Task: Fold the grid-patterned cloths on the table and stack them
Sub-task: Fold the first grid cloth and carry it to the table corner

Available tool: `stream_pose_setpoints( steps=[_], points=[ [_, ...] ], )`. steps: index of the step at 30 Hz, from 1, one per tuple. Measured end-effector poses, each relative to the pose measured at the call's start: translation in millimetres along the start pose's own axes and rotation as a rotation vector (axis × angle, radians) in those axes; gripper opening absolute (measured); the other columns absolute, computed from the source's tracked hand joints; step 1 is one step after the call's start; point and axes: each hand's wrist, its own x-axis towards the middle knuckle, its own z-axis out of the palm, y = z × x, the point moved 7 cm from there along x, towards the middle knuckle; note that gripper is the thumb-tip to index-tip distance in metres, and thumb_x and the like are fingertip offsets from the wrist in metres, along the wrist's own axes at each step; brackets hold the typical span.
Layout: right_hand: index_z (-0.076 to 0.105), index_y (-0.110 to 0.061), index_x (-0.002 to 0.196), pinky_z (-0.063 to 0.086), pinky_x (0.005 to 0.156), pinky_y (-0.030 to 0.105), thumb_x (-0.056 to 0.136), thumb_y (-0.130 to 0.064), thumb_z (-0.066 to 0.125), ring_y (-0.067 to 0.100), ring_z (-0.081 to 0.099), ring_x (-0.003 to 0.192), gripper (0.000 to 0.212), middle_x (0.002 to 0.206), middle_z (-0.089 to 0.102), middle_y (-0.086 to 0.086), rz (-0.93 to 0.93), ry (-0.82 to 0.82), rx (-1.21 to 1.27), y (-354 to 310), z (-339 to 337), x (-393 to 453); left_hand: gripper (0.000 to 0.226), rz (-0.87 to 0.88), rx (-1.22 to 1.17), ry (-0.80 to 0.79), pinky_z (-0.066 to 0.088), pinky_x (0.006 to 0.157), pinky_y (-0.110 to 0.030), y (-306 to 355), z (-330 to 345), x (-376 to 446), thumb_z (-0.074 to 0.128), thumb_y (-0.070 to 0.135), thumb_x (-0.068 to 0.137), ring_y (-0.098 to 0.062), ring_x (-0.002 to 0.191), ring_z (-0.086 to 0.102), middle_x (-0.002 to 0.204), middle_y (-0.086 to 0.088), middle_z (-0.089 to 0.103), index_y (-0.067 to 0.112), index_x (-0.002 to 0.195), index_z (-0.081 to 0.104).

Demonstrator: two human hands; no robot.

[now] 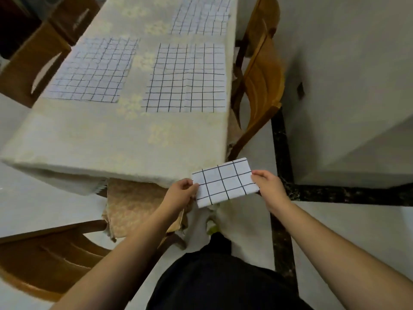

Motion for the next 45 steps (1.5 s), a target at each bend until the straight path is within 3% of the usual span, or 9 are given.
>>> stream_pose_setpoints(
  steps=[3,10,14,19,27,31,36,40,45],
  points=[
    [0.065,-0.014,0.112,0.053,0.092,0.040,0.091,-0.017,0.062,0.021,0.065,0.098,0.021,0.105,0.069,0.006,-0.017,-0.020,-0.084,-19.2,8.9,37.1,0.017,-0.030,-0.075,0.007,0.035,0.051,-0.025,1.2,-3.1,25.7,0.063,0.024,0.091,-0.018,0.058,0.046,0.064,-0.006,0.054,0.014,0.079,0.059],
    [0.066,-0.019,0.102,0.053,0.089,0.038,0.091,-0.019,0.063,0.020,0.065,0.096,0.011,0.096,0.069,0.000,-0.063,-0.077,-0.253,-68.2,36.3,98.5,0.020,-0.089,-0.141,-0.018,0.047,0.063,-0.036,3.6,-4.6,60.7,0.069,0.026,0.087,-0.021,0.064,0.059,0.069,-0.009,0.067,0.010,0.077,0.062],
    [0.066,-0.016,0.107,0.049,0.075,0.024,0.093,-0.017,0.061,0.016,0.063,0.094,0.015,0.099,0.067,0.003,-0.107,-0.162,-0.370,-89.3,61.2,126.7,0.024,-0.126,-0.189,0.013,0.047,0.054,-0.026,1.1,-2.6,68.8,0.068,0.024,0.088,-0.016,0.062,0.060,0.075,-0.014,0.067,0.002,0.084,0.062],
    [0.069,-0.015,0.108,0.038,0.059,0.017,0.092,-0.018,0.061,0.008,0.054,0.071,0.018,0.080,0.060,-0.007,-0.225,-0.264,-0.605,-106.4,94.4,163.7,0.022,-0.217,-0.312,0.154,0.044,0.048,-0.019,-7.5,1.3,75.6,0.066,0.021,0.089,-0.016,0.062,0.057,0.069,-0.012,0.063,0.009,0.073,0.057],
    [0.069,-0.020,0.108,0.049,0.081,0.028,0.094,-0.024,0.058,0.014,0.060,0.090,0.017,0.093,0.065,-0.006,-0.367,-0.501,-0.835,-124.1,142.3,201.8,0.017,-0.312,-0.479,0.310,0.050,0.056,-0.026,-8.3,14.5,75.8,0.067,0.016,0.088,-0.019,0.061,0.061,0.069,-0.012,0.069,0.005,0.077,0.062],
    [0.068,-0.019,0.110,0.042,0.077,0.019,0.094,-0.022,0.059,0.010,0.059,0.089,0.019,0.095,0.065,-0.005,-0.428,-0.575,-0.901,-128.9,156.3,207.5,0.016,-0.374,-0.493,0.378,0.051,0.053,-0.024,-5.8,24.0,73.3,0.067,0.015,0.089,-0.021,0.063,0.062,0.071,-0.013,0.071,0.003,0.081,0.060],
    [0.067,-0.018,0.114,0.042,0.076,0.019,0.094,-0.023,0.058,0.008,0.058,0.087,0.022,0.098,0.067,-0.005,-0.466,-0.650,-0.992,-130.5,160.3,217.0,0.016,-0.432,-0.428,0.411,0.050,0.049,-0.020,-1.3,36.4,73.2,0.068,0.013,0.087,-0.010,0.053,0.063,0.071,-0.014,0.072,0.001,0.082,0.057],
    [0.065,-0.016,0.116,0.041,0.075,0.021,0.095,-0.025,0.058,0.008,0.056,0.085,0.025,0.098,0.064,-0.005,-0.539,-0.705,-1.067,-133.7,164.1,217.6,0.016,-0.453,-0.378,0.423,0.052,0.055,-0.026,-2.5,40.0,74.3,0.067,0.014,0.087,-0.017,0.061,0.068,0.071,-0.014,0.073,0.001,0.084,0.057],
    [0.065,-0.016,0.116,0.041,0.072,0.021,0.095,-0.026,0.056,0.008,0.054,0.081,0.024,0.091,0.059,-0.009,-0.594,-0.716,-1.108,-135.1,164.9,218.7,0.022,-0.480,-0.304,0.492,0.048,0.047,-0.023,1.5,37.7,74.1,0.061,0.021,0.090,-0.013,0.055,0.068,0.063,-0.006,0.070,0.006,0.076,0.055]
  ],
)
